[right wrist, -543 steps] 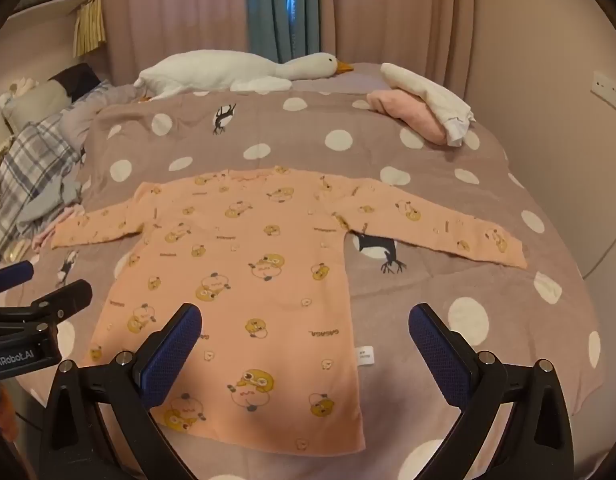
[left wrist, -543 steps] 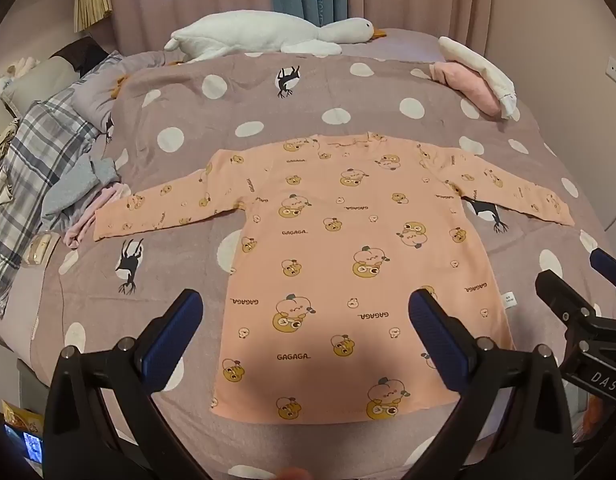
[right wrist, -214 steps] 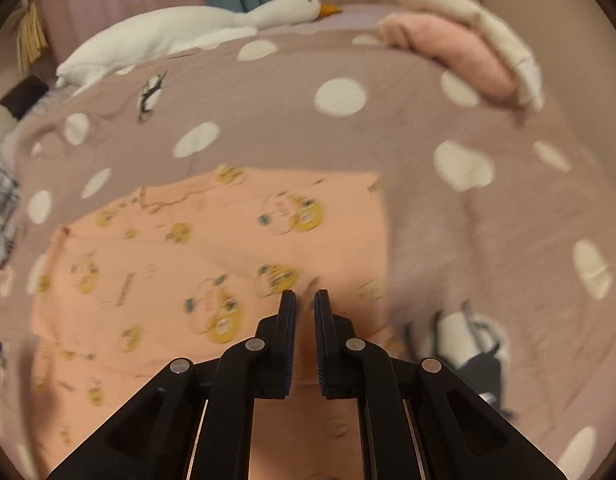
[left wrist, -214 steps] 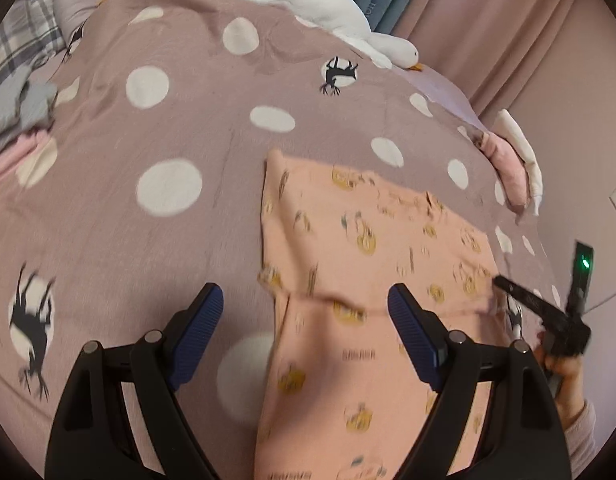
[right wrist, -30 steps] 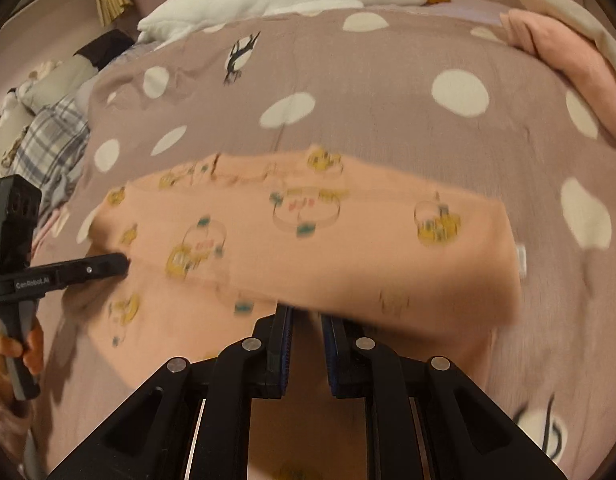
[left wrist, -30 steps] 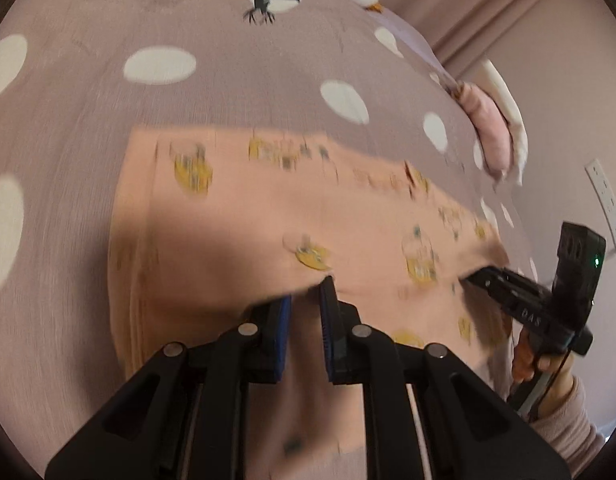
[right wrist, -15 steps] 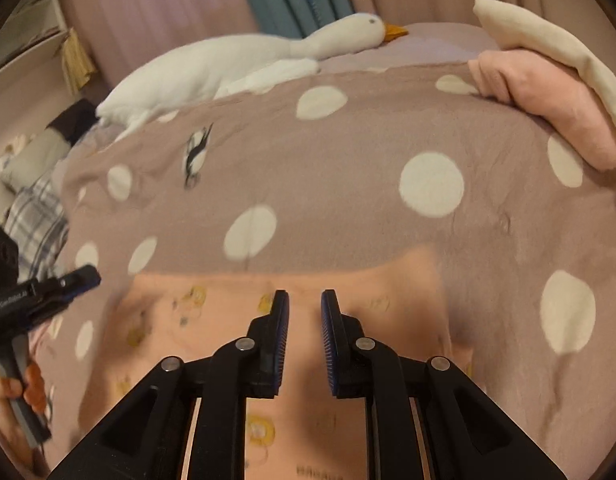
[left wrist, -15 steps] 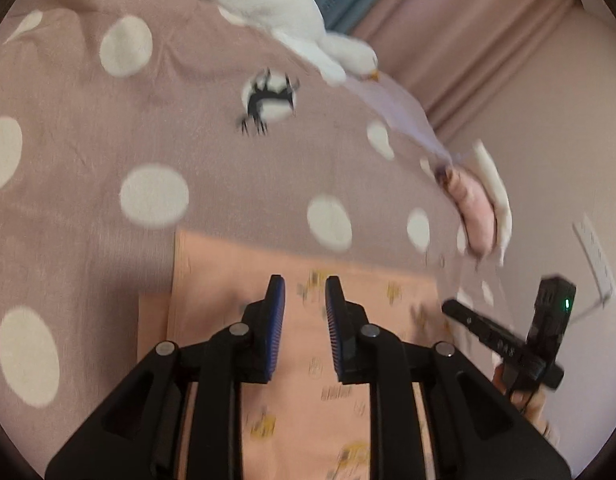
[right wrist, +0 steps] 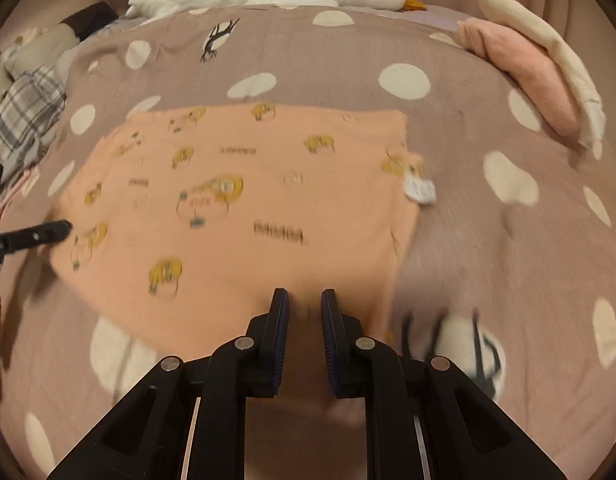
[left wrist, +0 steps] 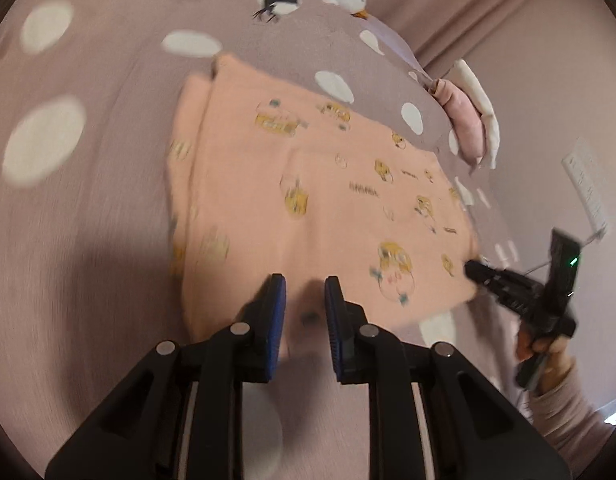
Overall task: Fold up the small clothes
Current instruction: 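Lower the folded hem onto the shirt and open both grippers, then grasp the folded shirt's edge with the left gripper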
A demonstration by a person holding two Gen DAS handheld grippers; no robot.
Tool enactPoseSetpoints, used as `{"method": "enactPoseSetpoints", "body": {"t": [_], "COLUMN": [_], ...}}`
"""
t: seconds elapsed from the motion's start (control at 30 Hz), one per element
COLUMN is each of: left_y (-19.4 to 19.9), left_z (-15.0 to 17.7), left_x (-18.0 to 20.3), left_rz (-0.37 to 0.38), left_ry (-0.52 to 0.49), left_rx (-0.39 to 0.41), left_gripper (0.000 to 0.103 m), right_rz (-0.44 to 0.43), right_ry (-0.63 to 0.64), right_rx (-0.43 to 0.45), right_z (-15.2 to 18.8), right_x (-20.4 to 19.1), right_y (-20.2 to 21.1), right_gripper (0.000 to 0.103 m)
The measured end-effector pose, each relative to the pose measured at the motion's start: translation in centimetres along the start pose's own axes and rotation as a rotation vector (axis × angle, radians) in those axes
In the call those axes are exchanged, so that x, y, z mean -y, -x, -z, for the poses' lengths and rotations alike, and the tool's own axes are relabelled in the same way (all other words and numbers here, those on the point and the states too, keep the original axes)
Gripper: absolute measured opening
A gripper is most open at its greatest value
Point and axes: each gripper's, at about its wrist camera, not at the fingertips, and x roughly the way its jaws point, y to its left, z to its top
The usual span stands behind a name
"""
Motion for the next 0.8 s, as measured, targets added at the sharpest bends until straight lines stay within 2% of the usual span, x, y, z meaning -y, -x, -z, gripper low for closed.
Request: {"method": "enactPoseSetpoints", "body": {"t": [0.17,0.23,0.27,0.3,0.33,0.37,0.47,0.57,0.6,0.8], "left_y": [1.9,3.2,3.9,4.6,5.2,5.9,6.2,5.2,4.6,1.1], "left_z": [2.4,2.8,2.9,2.9,2.9,2.6,1.4,0.0,-0.5,-3.2], "left_x": [-0.4,-0.4,-0.4,-0.4,-0.7,-1.0,-2.4,-3.8,-4.2,-4.3], "left_rz": [0.015,0.010,0.009,0.007,0.002,-0.006,0.002,0.032,0.068,0.136], "left_ry": [0.035,0.051,0.052,0.052,0.056,0.070,0.127,0.197,0.224,0.270], "left_rx": [0.019,0.035,0.050,0.066,0.079,0.102,0.134,0.131,0.124,0.069], "left_gripper": [0.018,0.021,0.028,0.040,0.049,0.062,0.064,0.064,0.064,0.064], "right_rz": [-0.003,-0.013,-0.018,-0.025,-0.037,-0.049,-0.082,-0.160,-0.181,-0.296], "right_ry": [-0.014,-0.040,-0.050,-0.054,-0.056,-0.060,-0.091,-0.118,-0.125,-0.155], "right_rx": [-0.018,-0.026,-0.025,-0.019,-0.008,0.007,0.043,0.067,0.069,0.075], "right_z": [1.7,1.9,2.1,2.3,2.3,2.3,1.9,0.8,0.4,-3.4], "right_x": [0.2,0.3,0.3,0.1,0.0,-0.1,-0.3,-1.0,-1.4,-4.3], "right_y": [0.4,1.0,1.6,2.2,2.7,3.2,4.0,3.7,3.5,0.9], "right_gripper": [0.015,0.015,0.015,0.015,0.016,0.021,0.038,0.038,0.038,0.038]}}
